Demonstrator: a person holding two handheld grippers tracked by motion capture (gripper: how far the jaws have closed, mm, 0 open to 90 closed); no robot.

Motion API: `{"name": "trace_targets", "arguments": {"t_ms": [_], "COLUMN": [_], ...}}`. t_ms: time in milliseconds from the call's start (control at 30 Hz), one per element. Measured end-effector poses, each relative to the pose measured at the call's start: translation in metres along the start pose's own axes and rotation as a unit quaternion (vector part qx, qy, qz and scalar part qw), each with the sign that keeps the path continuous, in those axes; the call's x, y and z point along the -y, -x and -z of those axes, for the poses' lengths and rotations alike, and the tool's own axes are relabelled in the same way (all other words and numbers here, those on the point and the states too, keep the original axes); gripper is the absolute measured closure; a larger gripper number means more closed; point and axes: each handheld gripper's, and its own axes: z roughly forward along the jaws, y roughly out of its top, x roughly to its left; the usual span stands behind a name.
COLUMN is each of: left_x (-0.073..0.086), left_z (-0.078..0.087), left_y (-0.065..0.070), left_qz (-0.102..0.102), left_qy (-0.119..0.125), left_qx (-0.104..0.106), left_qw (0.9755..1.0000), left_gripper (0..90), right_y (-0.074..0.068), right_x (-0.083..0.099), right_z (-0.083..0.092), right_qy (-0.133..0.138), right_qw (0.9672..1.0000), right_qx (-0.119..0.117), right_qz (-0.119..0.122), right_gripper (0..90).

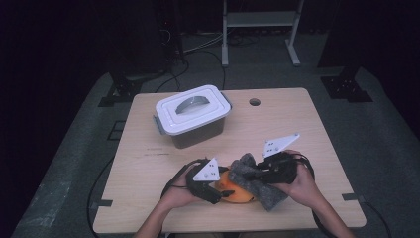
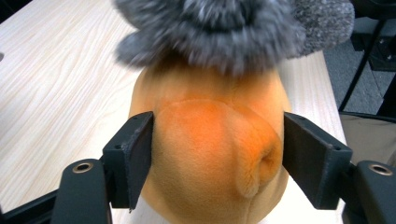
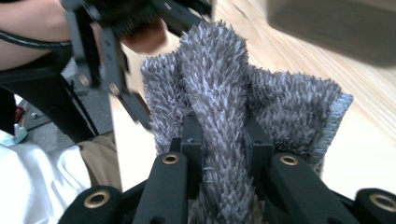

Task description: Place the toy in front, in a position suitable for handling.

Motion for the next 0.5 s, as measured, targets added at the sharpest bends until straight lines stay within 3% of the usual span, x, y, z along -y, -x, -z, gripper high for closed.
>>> {"name": "trace_targets", "arguments": {"t_ms": [133,200,333,500], "left_x": [0.001,-0.002,-0.006,-0.01], "left_z": [-0.001,-0.003,-0.005,-0.005], "left_y": [-0.004,-0.002,0.002,0.005], "left_qz": [0.016,0.009,0.0,-0.012], "left_qy": [0.005,0.005,0.003,-0.004], "left_qx": [0.005,0.005,0.002,-0.002], "left_qw": [0.9998,0.9999,1.0,0.9999], "left_gripper": [29.5,30.8,31.8,32.6], "right_y": [0.009,0.011,0.003,-0.009], "right_x": [0.012,0.018,0.011,-0.009], "right_z": [0.007,0.011,0.01,-0.001], "right_qy": [-0.007,-0.005,-0.008,-0.006], "right_qw": [0.9998,0.9996,0.9999,0.9998], "right_qx": [0.01,0.011,0.008,-0.011], "right_qz": [-0.018,-0.026,-0.01,0.013], "right_gripper": [74.3,74.3,74.4,74.4]}}
